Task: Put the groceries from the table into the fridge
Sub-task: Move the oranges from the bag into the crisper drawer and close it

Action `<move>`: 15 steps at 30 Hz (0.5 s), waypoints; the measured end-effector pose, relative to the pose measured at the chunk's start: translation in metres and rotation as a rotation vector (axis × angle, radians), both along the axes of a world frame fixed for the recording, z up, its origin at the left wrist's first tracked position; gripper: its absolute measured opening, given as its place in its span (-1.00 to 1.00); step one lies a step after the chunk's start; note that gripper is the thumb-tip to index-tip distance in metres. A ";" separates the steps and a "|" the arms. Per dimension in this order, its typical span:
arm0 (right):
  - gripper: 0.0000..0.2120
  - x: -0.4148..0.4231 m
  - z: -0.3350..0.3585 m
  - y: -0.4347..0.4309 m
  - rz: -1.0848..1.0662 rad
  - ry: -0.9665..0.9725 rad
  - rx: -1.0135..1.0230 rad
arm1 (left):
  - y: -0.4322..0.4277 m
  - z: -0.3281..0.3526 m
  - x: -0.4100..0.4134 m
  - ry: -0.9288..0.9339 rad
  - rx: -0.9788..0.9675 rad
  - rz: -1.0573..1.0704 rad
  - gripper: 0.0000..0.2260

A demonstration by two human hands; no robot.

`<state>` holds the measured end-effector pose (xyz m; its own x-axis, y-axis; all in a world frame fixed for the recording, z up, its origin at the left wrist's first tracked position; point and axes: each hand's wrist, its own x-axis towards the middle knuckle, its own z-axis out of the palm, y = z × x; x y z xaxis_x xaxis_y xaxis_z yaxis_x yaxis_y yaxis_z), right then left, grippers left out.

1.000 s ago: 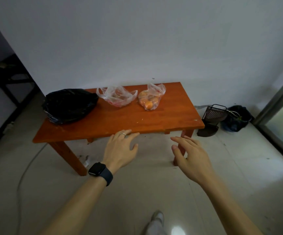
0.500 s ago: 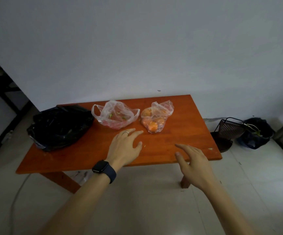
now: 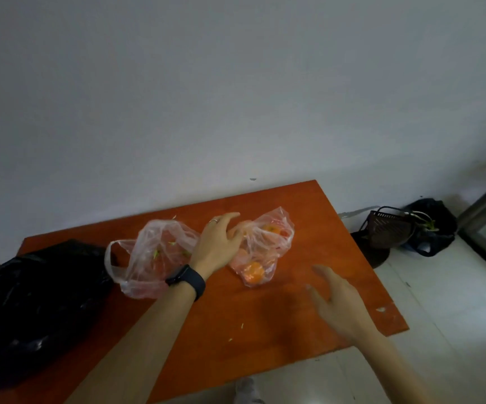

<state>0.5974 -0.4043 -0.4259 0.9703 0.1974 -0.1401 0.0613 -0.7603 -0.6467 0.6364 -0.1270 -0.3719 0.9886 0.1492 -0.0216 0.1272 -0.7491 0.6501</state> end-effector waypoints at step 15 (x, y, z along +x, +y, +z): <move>-0.54 0.153 -0.102 0.068 0.007 0.269 -0.067 | 0.018 -0.095 0.124 0.511 -0.008 -0.503 -0.71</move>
